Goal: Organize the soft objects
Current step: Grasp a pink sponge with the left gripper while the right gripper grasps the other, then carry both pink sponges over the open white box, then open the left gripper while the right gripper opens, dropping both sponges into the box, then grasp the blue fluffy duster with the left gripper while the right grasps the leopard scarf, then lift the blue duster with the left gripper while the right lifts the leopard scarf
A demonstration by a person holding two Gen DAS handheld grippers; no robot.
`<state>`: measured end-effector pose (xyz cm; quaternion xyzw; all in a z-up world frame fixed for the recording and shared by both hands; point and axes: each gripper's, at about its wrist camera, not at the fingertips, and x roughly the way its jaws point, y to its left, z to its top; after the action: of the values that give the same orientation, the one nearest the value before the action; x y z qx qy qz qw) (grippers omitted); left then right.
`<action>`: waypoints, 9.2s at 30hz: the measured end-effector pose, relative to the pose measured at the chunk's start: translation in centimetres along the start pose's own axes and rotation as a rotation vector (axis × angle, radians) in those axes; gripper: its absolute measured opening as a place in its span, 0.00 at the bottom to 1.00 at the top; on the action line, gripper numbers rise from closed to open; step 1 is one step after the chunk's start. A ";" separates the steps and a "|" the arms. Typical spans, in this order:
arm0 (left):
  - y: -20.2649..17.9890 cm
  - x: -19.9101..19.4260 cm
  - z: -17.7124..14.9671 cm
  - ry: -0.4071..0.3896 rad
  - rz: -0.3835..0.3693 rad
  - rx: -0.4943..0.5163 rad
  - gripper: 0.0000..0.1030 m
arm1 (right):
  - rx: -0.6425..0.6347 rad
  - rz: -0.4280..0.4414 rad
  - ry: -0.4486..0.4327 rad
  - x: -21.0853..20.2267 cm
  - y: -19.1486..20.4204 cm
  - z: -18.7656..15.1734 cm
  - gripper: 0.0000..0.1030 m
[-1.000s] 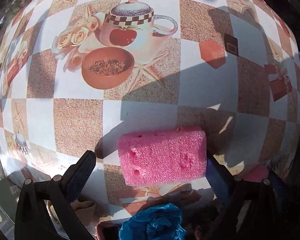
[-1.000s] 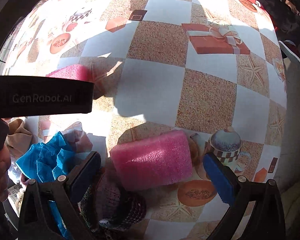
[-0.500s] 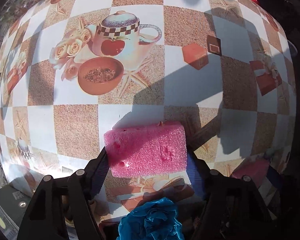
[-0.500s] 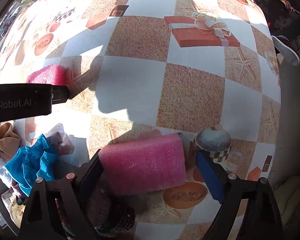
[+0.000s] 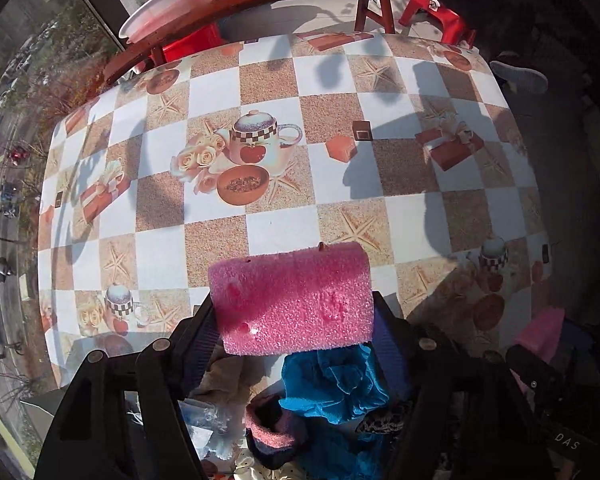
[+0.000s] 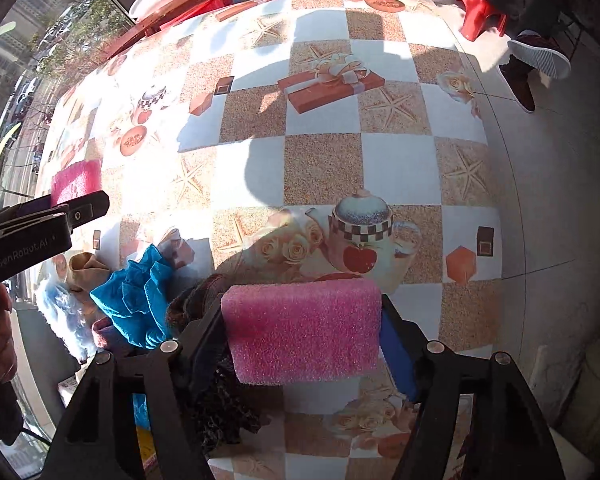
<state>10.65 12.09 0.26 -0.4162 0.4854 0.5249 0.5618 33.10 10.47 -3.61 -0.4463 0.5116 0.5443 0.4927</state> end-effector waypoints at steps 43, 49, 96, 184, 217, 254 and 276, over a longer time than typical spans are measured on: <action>8.7 -11.4 -26.4 -0.033 -0.041 0.137 0.72 | 0.050 0.095 -0.071 -12.2 13.3 -22.3 0.69; 10.7 -12.3 -27.6 -0.064 -0.039 0.128 0.72 | 0.014 0.091 -0.091 -12.8 16.7 -23.4 0.69; 23.3 -13.1 -32.1 -0.113 -0.003 -0.175 0.72 | -0.337 0.082 -0.063 -11.0 32.5 -24.0 0.69; 30.5 -6.2 -38.5 0.083 0.031 -0.321 0.77 | -0.821 0.198 0.078 -6.2 48.2 -27.7 0.70; 22.8 -11.1 -27.8 -0.110 -0.165 -0.170 1.00 | -0.213 0.144 -0.037 -12.6 28.9 -20.4 1.00; 10.0 7.9 -13.0 0.269 0.032 0.039 0.79 | 0.163 0.182 0.264 5.2 9.7 -9.4 1.00; 11.1 -0.4 -14.1 0.066 -0.020 -0.017 0.28 | 0.397 0.295 0.227 4.2 2.8 -15.0 0.34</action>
<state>-1.88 -0.65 -1.41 -0.4430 0.4950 0.5093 0.5471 29.56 -4.09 -8.65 -0.3196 0.7197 0.4459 0.4255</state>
